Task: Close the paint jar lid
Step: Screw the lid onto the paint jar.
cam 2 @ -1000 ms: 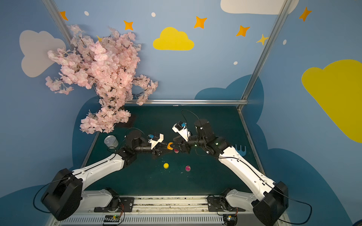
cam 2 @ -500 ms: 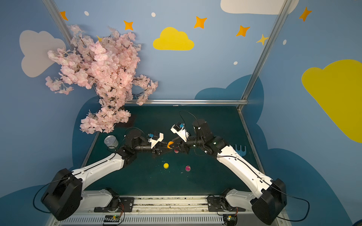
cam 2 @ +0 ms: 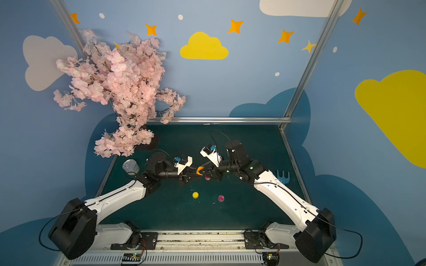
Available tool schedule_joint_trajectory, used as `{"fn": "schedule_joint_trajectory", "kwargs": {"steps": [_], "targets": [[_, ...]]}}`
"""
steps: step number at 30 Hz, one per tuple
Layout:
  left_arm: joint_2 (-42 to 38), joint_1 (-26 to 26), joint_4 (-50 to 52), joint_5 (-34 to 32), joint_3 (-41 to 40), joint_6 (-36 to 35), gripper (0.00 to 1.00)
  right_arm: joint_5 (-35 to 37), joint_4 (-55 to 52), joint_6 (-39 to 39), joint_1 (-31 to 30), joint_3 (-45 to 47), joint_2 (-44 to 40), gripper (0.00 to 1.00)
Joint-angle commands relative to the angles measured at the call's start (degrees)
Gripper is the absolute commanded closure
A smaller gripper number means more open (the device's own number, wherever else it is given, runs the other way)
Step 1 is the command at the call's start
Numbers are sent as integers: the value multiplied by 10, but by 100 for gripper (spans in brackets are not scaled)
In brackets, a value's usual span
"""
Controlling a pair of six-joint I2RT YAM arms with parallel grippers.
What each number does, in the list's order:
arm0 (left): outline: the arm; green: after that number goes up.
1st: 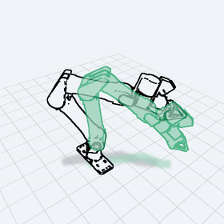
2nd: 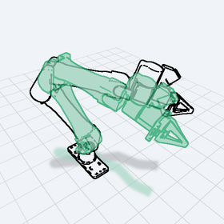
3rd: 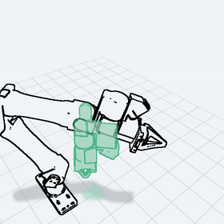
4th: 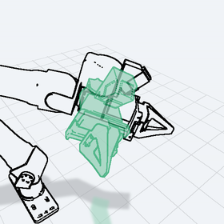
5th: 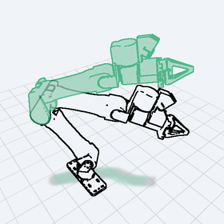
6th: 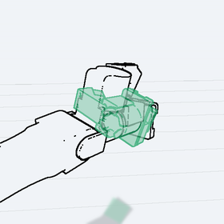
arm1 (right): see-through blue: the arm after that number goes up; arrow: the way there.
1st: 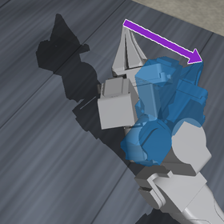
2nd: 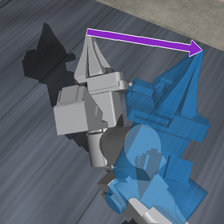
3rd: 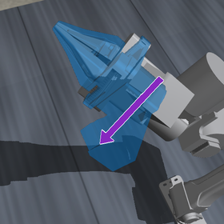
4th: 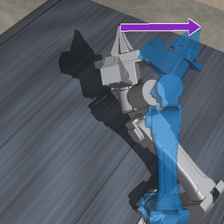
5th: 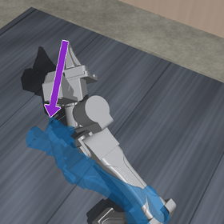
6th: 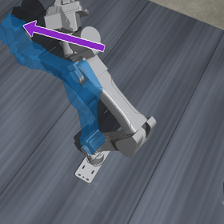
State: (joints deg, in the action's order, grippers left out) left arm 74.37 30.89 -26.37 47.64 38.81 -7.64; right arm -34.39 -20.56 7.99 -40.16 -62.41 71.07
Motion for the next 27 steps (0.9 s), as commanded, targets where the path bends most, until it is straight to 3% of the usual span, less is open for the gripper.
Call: {"fn": "schedule_joint_trajectory", "kwargs": {"steps": [1,13,21,27], "targets": [[-7,-1,-17,-5,27,0,76,8,-4,-2,-6,-7,11,70],[-38,1,-28,-97,45,-24,76,27,-8,-42,-10,-15,45,74],[-48,22,-34,-221,53,-80,76,77,-17,-105,-18,-30,64,77],[-34,35,-49,-270,67,-98,76,108,-7,-145,-21,-28,71,82]]}}
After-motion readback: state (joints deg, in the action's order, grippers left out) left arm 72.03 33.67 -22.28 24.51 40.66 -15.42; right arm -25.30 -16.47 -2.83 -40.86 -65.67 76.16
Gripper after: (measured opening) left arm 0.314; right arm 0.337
